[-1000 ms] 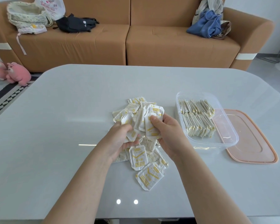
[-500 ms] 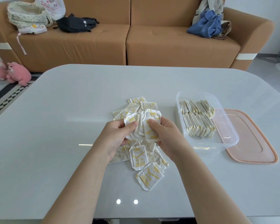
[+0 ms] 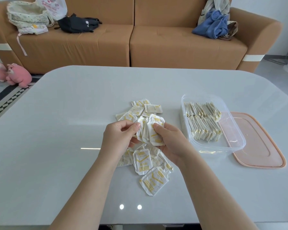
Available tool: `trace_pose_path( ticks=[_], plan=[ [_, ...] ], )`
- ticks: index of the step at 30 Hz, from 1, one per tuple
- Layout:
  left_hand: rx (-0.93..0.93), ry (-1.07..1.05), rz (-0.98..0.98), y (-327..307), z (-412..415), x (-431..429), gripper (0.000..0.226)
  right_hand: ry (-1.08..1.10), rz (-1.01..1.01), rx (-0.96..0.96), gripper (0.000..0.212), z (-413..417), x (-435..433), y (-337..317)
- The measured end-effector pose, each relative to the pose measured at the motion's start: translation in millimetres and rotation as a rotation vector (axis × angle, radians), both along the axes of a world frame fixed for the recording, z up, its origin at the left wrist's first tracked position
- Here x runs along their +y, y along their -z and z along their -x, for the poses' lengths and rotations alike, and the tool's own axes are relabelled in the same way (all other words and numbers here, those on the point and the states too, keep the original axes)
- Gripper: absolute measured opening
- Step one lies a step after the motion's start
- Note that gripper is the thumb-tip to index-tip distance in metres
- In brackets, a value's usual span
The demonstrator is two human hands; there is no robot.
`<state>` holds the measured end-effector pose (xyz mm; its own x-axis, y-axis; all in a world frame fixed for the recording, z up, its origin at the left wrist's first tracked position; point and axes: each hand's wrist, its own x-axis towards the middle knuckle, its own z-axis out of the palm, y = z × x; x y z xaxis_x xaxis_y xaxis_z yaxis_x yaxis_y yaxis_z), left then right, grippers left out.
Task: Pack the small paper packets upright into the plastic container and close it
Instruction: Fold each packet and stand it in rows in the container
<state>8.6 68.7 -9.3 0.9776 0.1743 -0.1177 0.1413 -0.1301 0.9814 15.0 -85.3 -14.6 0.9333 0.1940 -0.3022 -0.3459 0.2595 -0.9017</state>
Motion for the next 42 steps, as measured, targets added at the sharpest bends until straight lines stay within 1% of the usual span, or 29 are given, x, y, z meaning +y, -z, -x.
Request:
trace_pose_path(
  ticks=[3,5,7,8,10,12,14,16,18,20,22,26,28,30,33,36,37,39,42],
  plan=[
    [-0.032,0.032,-0.128,4.5,0.3,-0.6,0.021,0.029,0.083,-0.021,0.028,-0.6,2.6,1.6],
    [-0.062,0.089,-0.209,4.8,1.4,-2.4,0.03,0.077,0.225,-0.07,0.031,-1.5,7.0,3.1],
    [-0.082,0.154,-0.275,3.7,2.3,-4.6,0.029,0.116,0.318,-0.099,0.03,-2.6,10.3,5.0],
    [-0.089,0.176,-0.303,4.4,2.1,-5.4,0.029,0.126,0.29,-0.095,0.027,-2.4,12.1,4.9],
    [-0.097,0.19,-0.356,6.9,1.2,-5.2,0.032,0.101,0.23,-0.109,0.03,-2.2,13.8,6.6],
    [-0.11,0.171,-0.399,8.5,-0.4,-2.5,0.032,0.064,0.231,-0.157,0.033,-1.4,14.8,6.7],
    [-0.154,0.116,-0.471,9.9,-2.2,0.3,0.029,0.034,0.283,-0.228,0.029,0.0,14.6,7.9],
    [-0.208,0.052,-0.546,10.3,-3.2,1.3,0.025,0.06,0.376,-0.32,0.029,-1.7,13.5,9.7],
    [-0.263,0.02,-0.584,11.6,-3.7,0.7,0.026,0.121,0.515,-0.387,0.032,-2.2,12.0,10.2],
    [-0.284,0.024,-0.621,13.9,-4.5,0.3,0.028,0.175,0.683,-0.41,0.031,-3.6,10.5,11.8],
    [-0.268,0.047,-0.656,18.2,-5.7,0.5,0.024,0.169,0.772,-0.4,0.031,-2.6,9.7,12.2],
    [-0.123,0.142,-0.638,24.7,-7.6,-0.5,0.01,0.078,0.726,-0.285,0.03,-2.1,10.0,17.6],
    [-0.075,0.185,-0.627,25.0,-7.6,-1.6,0.006,0.033,0.724,-0.262,0.019,-3.1,8.4,19.9],
    [-0.066,0.209,-0.627,23.6,-7.0,-2.8,0.007,0.019,0.75,-0.275,0.014,-2.9,7.2,20.2],
    [-0.108,0.188,-0.657,19.6,-6.3,-3.3,0.008,0.024,0.794,-0.342,0.014,-1.9,7.7,17.0],
    [-0.18,0.155,-0.697,18.0,-7.4,-1.8,0.019,0.058,0.946,-0.456,0.026,-1.7,6.8,13.3],
    [-0.195,0.15,-0.707,18.1,-7.4,-1.0,0.023,0.073,0.981,-0.503,0.022,-1.6,6.6,12.7],
    [-0.222,0.143,-0.718,19.4,-7.4,0.4,0.028,0.103,0.989,-0.562,0.013,-0.4,7.6,14.0],
    [-0.313,0.137,-0.679,17.4,-7.5,1.1,0.024,0.179,0.9,-0.579,0.013,0.3,9.8,15.9]
  ],
)
